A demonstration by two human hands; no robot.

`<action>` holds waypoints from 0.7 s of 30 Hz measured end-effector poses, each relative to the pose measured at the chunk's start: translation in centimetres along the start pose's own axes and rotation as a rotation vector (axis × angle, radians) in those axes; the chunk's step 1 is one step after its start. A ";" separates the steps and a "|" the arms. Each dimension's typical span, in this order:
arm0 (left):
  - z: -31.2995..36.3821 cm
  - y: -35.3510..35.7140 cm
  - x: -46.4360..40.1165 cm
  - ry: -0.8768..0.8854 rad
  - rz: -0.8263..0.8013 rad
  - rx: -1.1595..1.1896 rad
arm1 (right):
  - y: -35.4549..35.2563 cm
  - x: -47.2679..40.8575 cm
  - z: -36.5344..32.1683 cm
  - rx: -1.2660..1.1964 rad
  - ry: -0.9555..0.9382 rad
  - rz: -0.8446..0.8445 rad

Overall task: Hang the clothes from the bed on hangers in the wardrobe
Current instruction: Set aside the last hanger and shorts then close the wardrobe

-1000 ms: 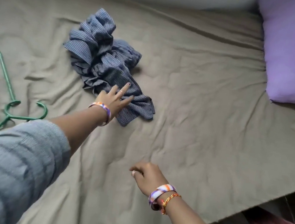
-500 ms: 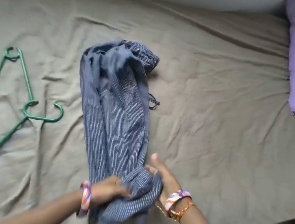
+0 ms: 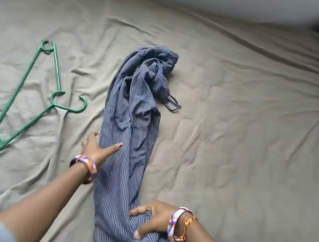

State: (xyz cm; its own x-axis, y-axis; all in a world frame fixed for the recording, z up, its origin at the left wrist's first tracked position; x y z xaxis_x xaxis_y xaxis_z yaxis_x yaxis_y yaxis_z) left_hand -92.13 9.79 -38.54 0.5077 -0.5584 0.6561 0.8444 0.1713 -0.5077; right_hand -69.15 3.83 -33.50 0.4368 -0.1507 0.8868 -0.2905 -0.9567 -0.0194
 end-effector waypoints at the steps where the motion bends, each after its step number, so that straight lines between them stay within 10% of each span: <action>1: -0.7 1.3 -0.4 -0.082 -0.023 0.017 | 0.3 0.8 0.8 0.000 0.001 -0.018; 7: -0.9 7.2 2.2 -0.336 -0.164 0.630 | -1.3 5.4 7.0 -0.306 0.031 0.084; 15: 1.9 5.6 12.2 -0.096 -0.607 1.285 | -1.7 9.8 13.3 -0.621 -0.046 0.171; 21: -7.5 8.8 13.1 -0.424 -0.329 1.219 | -2.8 7.5 15.7 -0.189 0.131 0.499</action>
State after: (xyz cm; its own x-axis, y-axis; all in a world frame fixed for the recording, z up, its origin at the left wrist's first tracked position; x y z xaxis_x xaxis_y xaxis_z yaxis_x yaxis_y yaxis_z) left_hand -79.34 -2.09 -38.65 0.0779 -0.4576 0.8858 0.4366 0.8144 0.3823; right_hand -51.72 1.52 -34.05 0.1012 -0.5307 0.8415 -0.5882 -0.7141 -0.3796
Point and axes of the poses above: each hand's wrist, its own x-axis away from the middle knuckle, its own y-axis out of the palm, z = x × y, the point moved 10 cm from there along -x, towards the middle knuckle, and after that the axes turned 1 degree about z, right-handed, at the moved point
